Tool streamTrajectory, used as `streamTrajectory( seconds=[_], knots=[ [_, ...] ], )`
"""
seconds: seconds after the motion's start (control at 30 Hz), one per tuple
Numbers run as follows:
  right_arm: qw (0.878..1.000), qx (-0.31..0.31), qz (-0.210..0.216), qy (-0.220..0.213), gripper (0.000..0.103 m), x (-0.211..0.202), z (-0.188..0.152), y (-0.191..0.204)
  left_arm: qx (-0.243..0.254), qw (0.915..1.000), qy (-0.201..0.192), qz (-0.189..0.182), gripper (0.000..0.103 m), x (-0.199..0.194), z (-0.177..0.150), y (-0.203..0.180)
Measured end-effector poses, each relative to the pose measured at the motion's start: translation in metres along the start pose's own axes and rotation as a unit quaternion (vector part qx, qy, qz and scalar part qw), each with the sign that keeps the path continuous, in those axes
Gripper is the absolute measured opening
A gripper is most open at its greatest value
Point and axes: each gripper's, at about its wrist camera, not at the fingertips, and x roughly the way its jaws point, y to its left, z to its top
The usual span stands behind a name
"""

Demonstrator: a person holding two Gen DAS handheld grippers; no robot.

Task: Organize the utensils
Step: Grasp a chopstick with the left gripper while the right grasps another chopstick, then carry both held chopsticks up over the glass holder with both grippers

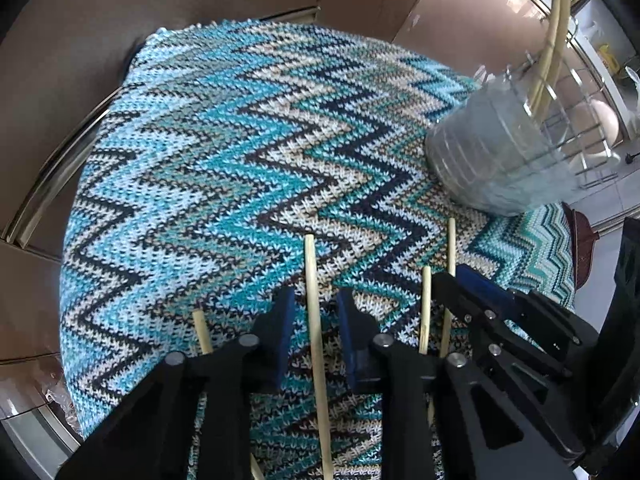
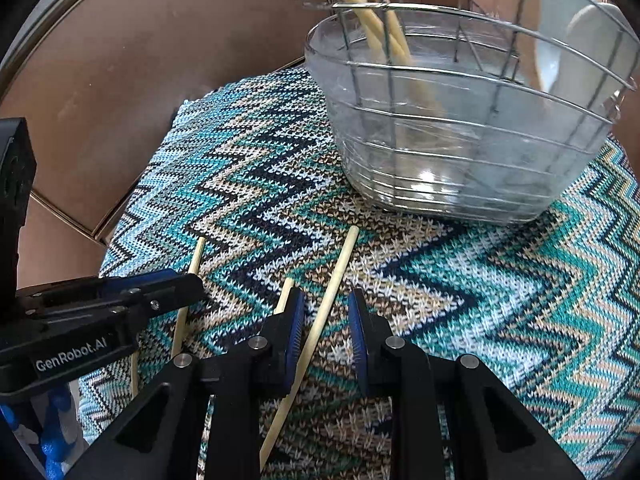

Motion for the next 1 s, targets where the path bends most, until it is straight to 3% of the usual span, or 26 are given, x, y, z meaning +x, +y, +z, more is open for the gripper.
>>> streamTrajectory(
  seconds=[0.13,0.3,0.63,1.0],
  knots=[
    [1.000,-0.001,0.006,0.005,0.011,0.002,0.002,-0.001,-0.003,0.9999,0.000,0.010,0.006,0.002,0.002,-0.001],
    [1.000,0.009,0.028,0.006,0.007,-0.004,-0.003,-0.007,-0.012,0.9999,-0.010,0.005,0.005,-0.004,-0.002,0.004],
    [0.997,-0.007,0.076,-0.030,0.005,-0.049,-0.026,-0.001,-0.020,0.9955,-0.087,-0.031,0.005,-0.055,-0.029,0.003],
    [0.987,-0.057,0.110,-0.099,0.005,-0.119,-0.069,0.013,-0.006,0.9864,-0.160,-0.036,0.005,-0.117,-0.074,-0.003]
  ],
)
